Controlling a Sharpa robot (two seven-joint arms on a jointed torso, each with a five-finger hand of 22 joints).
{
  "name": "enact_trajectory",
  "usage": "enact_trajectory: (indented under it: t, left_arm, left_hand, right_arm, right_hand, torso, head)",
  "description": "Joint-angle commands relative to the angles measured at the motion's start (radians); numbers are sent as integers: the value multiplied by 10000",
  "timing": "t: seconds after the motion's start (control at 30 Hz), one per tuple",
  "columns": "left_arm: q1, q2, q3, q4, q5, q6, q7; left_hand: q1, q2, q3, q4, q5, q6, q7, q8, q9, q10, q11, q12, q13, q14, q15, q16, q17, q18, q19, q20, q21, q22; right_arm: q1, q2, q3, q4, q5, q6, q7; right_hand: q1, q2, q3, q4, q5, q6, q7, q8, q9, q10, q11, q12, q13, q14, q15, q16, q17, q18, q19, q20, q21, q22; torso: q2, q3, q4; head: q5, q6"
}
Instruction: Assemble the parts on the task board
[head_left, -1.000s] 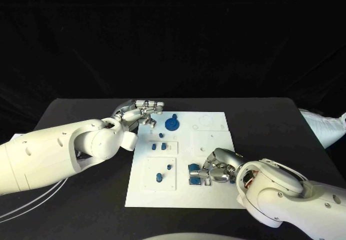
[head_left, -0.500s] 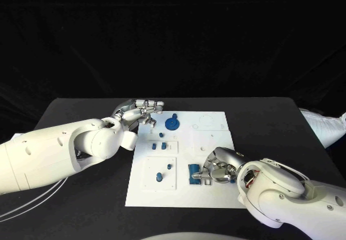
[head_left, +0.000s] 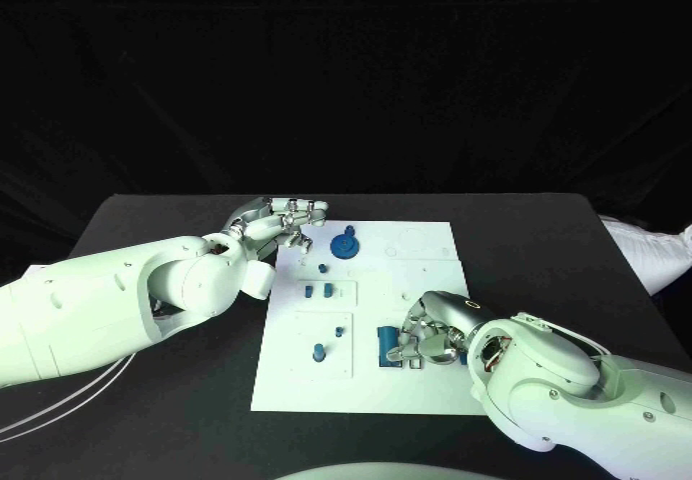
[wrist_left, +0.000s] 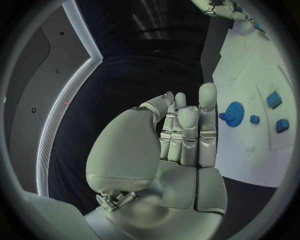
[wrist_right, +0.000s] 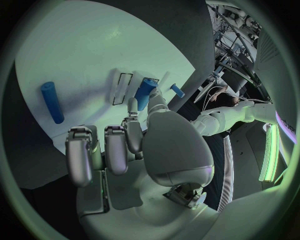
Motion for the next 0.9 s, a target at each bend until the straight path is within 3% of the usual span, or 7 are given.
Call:
enact_trajectory:
  t: [0.03,0.27,0.47,0.6,0.73,0.8,0.9]
  left_arm:
    - [3,6,6,27,-25,133,62]
    - [2,-1,5,21,-25,133,57]
    - [1,-20,4,12,-25,129,44]
    - [0,-48,3,5,-25,122,36]
    - [-2,-58,2,7,-25,114,35]
    - [-2,-62,2,12,-25,112,36]
    - [-3,-75,1,15,-25,101,43]
  left_hand:
    - [-7,88,-56,13,5,-21,-38,48,-13,-63,13,31,9,-1,-67,43,8,47,82,-3,-67,4]
    - [3,95,-52,7,7,-21,-40,50,-12,-75,13,46,18,0,-67,49,15,48,81,-2,-75,1]
    - [3,95,-52,7,7,-21,-40,50,-12,-75,13,46,18,0,-67,49,15,48,81,-2,-75,1]
    - [3,95,-52,7,7,-21,-40,50,-12,-75,13,46,18,0,-67,49,15,48,81,-2,-75,1]
    - [3,95,-52,7,7,-21,-40,50,-12,-75,13,46,18,0,-67,49,15,48,81,-2,-75,1]
    - [3,95,-52,7,7,-21,-40,50,-12,-75,13,46,18,0,-67,49,15,48,81,-2,-75,1]
    - [3,95,-52,7,7,-21,-40,50,-12,-75,13,46,18,0,-67,49,15,48,81,-2,-75,1]
  right_arm:
    - [-32,6,-29,-111,-606,137,-152]
    - [-37,-249,-30,44,-295,-104,60]
    - [-16,-883,-22,407,1042,-422,729]
    - [15,-1450,-19,704,1672,-794,1152]
    - [47,-1990,-18,840,1474,-889,1099]
    - [55,-2262,-19,844,1048,-818,974]
    - [61,-2608,-20,829,395,-707,770]
  right_hand:
    - [283,384,38,2,50,93,7,74,25,161,-144,69,-440,650,-82,63,435,-77,454,-70,33,1917]
    - [87,409,-42,146,272,46,17,54,44,140,-142,-23,-488,640,-89,32,380,-64,418,-86,-1,1876]
    - [-60,207,-212,291,413,-511,252,-301,-73,-195,41,-751,-918,603,38,-63,221,1,218,-16,-180,1651]
    - [132,284,-218,298,865,-776,423,-670,-257,-564,193,-1632,-1475,600,176,-75,229,29,133,119,-261,1559]
    - [342,600,-109,329,1081,-772,478,-955,-493,-550,230,-1726,-1556,607,218,-64,264,23,160,179,-244,1589]
    - [443,691,-66,342,1487,-744,493,-1105,-636,-535,243,-1741,-1570,609,227,-62,276,18,176,193,-232,1607]
    - [425,632,-133,445,2102,-476,444,-1182,-763,-478,209,-1684,-1540,622,213,-30,344,5,218,196,-196,1656]
  torso:
    - [-5,-4,-4]
    - [-9,6,-16]
    - [-19,6,-30]
    - [-37,-1,-62]
    - [-50,3,-93]
    - [-50,1,-107]
    - [-56,1,-135]
  head:
    - [-12,-6]
    - [-11,2]
    - [-41,12]
    - [-136,43]
    - [-194,44]
    - [-241,48]
    - [-267,55]
